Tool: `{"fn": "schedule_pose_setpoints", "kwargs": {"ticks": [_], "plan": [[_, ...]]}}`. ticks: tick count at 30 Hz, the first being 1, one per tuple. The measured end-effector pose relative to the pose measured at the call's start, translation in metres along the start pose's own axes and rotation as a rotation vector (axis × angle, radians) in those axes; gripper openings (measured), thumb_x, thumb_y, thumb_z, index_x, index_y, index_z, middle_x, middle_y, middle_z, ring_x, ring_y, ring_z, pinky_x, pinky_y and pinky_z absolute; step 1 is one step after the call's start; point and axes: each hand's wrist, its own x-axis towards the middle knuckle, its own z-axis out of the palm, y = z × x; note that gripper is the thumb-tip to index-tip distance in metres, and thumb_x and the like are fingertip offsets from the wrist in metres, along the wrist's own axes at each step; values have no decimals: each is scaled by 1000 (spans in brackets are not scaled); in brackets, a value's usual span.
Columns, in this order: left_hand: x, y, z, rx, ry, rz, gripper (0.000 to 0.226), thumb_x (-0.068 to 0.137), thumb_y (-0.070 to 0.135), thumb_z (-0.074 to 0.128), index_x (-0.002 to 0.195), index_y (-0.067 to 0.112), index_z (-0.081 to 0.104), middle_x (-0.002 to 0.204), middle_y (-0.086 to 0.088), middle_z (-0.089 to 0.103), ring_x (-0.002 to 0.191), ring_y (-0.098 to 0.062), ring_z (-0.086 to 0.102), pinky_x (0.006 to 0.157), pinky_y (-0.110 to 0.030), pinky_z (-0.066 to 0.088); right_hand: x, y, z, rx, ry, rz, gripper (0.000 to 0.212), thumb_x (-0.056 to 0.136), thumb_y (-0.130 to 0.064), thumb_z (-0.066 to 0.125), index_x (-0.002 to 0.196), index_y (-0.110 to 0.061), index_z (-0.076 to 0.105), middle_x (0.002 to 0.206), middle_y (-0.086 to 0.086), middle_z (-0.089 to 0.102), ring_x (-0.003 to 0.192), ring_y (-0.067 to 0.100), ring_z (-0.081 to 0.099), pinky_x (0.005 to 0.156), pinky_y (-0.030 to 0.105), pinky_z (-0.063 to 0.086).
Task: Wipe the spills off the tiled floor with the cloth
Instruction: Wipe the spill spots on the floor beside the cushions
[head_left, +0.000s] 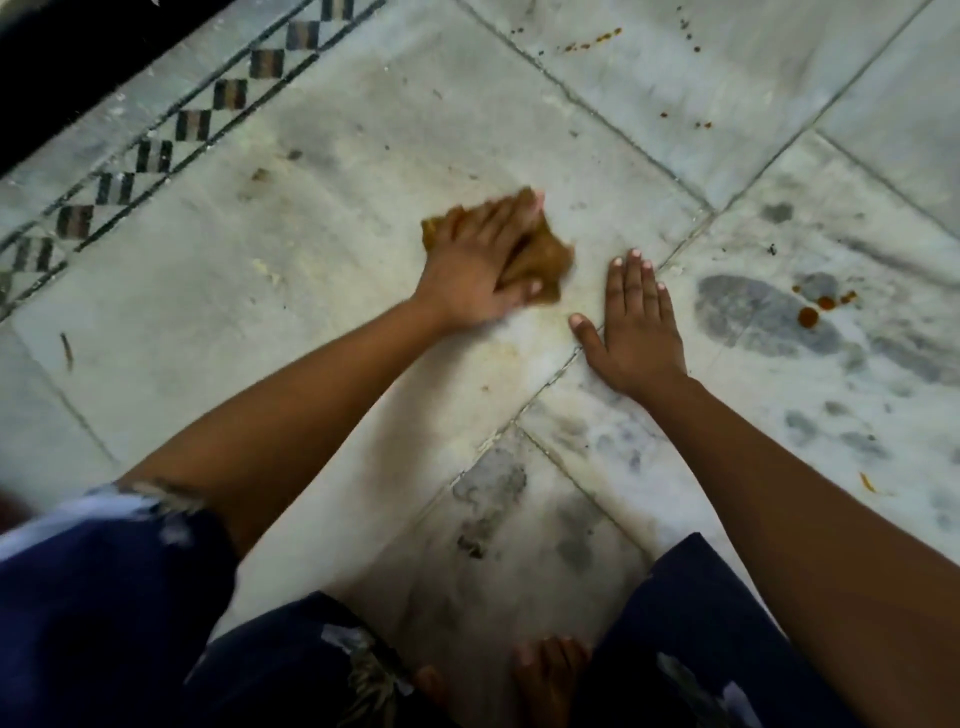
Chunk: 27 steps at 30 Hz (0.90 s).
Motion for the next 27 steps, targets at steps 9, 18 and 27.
{"fn": "schedule_pose_setpoints", "kwargs": {"ticks": [9,18,27], "plan": [[43,-56,-19,-6,60,-340,64,91,55,37,148,34,17,159,-3,10,144,-31,12,109,-57,11,1,-1,-5,-25,-71,20,76,96,-55,17,146,-9,-16,155,11,-21,143,23,-18,115,33,-12],[-9,11,11,139,-41,235,66,78,76,27,134,45,41,151,-11,30,136,-34,28,107,-57,16,-9,7,-10,-22,-67,80,74,97,-53,18,147,-10,-14,156,9,-19,144,21,-15,116,33,-8],[63,-65,-30,-7,-17,-418,71,88,67,34,146,27,26,157,-10,12,139,-39,17,109,-59,14,-7,7,-11,-39,-98,80,73,96,-54,14,147,-11,-17,155,8,-23,143,20,-18,115,31,-10]]}}
